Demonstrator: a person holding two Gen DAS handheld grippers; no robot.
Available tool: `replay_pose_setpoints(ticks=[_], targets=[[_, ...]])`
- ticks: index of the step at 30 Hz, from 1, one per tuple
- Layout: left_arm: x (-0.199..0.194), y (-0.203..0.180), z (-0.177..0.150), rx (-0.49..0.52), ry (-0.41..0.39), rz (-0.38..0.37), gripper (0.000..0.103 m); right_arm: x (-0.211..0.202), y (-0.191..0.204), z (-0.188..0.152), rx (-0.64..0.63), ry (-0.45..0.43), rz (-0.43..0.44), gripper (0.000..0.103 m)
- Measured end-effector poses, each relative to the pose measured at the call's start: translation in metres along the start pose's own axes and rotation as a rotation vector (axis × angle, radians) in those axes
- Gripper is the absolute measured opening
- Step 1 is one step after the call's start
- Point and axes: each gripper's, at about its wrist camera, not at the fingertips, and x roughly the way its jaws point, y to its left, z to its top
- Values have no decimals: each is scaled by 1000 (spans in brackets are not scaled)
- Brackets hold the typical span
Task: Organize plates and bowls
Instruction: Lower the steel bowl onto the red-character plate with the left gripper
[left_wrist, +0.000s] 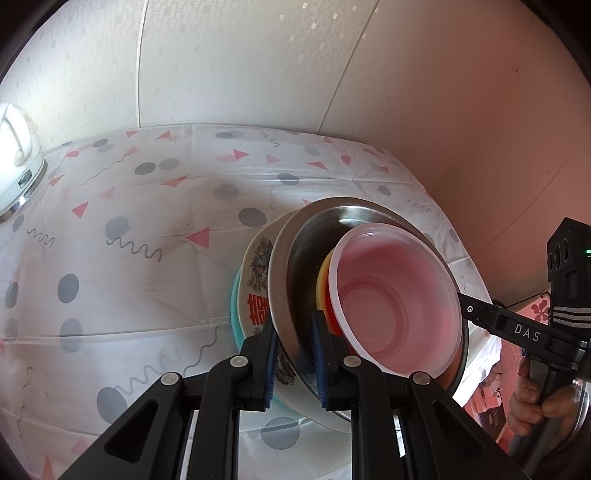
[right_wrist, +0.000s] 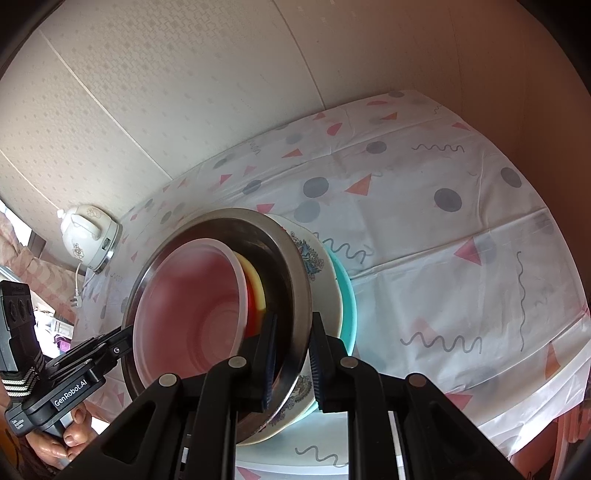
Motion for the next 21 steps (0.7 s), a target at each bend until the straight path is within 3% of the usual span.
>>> replay_pose_setpoints(ticks=[21], targets=[[5,-1,-1,-4,3,18,19,-2,-5,1,13,-13,12,17]])
